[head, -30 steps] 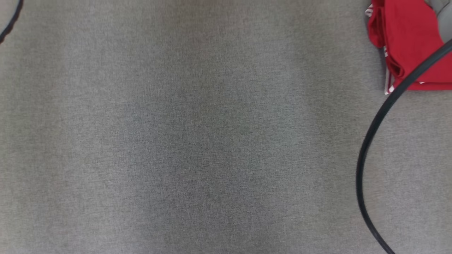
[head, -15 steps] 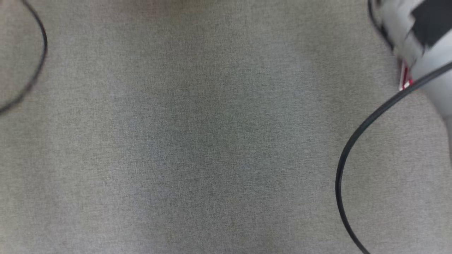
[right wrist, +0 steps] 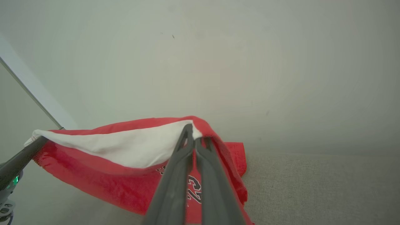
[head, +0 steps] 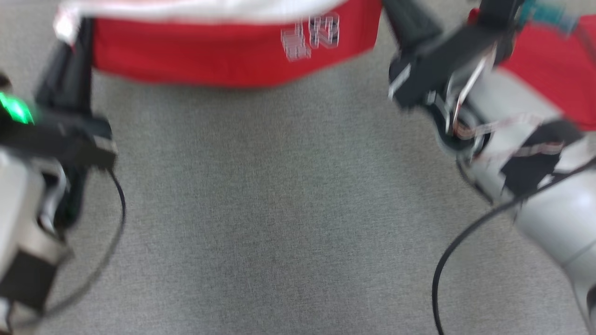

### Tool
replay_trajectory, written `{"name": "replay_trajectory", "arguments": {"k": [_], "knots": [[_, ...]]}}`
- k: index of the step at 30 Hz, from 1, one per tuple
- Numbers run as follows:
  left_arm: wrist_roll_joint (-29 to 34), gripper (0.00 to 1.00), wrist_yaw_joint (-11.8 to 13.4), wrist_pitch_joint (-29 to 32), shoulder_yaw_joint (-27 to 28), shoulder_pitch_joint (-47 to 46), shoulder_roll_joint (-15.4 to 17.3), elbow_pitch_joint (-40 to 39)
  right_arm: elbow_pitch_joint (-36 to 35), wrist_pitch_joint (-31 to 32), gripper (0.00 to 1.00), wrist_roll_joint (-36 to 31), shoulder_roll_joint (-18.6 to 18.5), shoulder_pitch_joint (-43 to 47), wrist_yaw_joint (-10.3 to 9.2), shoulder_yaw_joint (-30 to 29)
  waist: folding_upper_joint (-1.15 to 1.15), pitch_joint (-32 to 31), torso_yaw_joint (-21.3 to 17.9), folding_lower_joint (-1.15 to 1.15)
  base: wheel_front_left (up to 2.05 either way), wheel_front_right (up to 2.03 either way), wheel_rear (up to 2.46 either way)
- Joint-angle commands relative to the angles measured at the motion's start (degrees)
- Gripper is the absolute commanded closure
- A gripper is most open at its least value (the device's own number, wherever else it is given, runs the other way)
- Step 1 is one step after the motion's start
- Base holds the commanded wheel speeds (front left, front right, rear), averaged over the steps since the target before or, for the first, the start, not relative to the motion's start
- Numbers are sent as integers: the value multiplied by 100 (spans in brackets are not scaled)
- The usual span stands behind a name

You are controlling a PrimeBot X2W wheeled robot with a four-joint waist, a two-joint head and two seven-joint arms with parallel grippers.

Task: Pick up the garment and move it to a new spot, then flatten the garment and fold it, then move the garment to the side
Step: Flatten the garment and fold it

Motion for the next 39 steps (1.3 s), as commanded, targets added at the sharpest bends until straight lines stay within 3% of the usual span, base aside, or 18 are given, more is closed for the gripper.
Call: {"name": "replay_trajectory", "arguments": {"k": [1, 7, 12, 20, 31, 39], "knots": [[42, 100, 89, -22, 122, 532, -6, -270, -191, -47, 100, -1, -70, 392, 1, 26, 0, -302, -80, 1, 0, 0, 0], [125, 100, 227, -21, 401, 1660, -133, -848, -640, -46, 100, -149, -234, 1227, 1, -54, 0, -590, -156, 1, 0, 0, 0], [344, 100, 287, -21, 597, 2711, -465, -1346, -1066, -48, 100, -276, -388, 2127, 1, -340, 0, -840, -139, 1, 0, 0, 0], [683, 100, 113, -23, 913, 3892, -1040, -1390, -1686, -50, 100, -714, -728, 3451, 1, -766, 0, -1152, -34, 1, 0, 0, 0], [1057, 100, -179, -23, 1569, 5130, -1918, -1242, -2252, -51, 100, -652, -992, 5001, 1, -1394, 0, -1547, 77, 1, 0, 0, 0], [1357, 100, -390, -22, 1666, 5571, -2291, -1107, -2604, 146, 100, -721, -1046, 5701, 1, -1551, 0, -1686, 197, 1, 0, 0, 0]]}}
